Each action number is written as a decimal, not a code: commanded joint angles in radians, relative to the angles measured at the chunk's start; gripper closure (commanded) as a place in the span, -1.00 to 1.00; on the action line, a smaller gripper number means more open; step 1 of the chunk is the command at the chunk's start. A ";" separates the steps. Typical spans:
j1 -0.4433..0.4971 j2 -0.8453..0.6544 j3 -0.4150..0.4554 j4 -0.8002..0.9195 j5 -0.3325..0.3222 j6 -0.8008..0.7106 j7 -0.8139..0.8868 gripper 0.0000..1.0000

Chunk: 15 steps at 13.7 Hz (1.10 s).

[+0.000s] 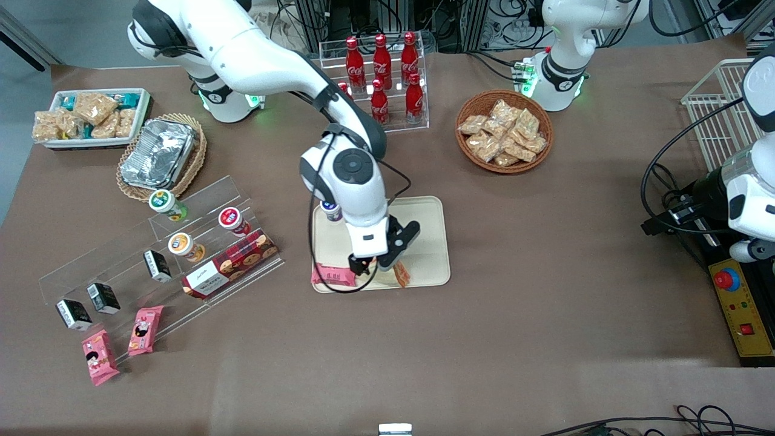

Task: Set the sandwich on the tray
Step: 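Open the right gripper and withdraw it from the tray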

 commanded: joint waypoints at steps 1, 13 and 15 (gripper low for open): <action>-0.019 -0.087 -0.004 -0.013 0.037 -0.106 -0.001 -1.00; -0.501 -0.415 -0.031 -0.005 0.178 -0.685 0.042 -1.00; -0.559 -0.427 -0.031 -0.007 0.177 -0.702 0.042 -1.00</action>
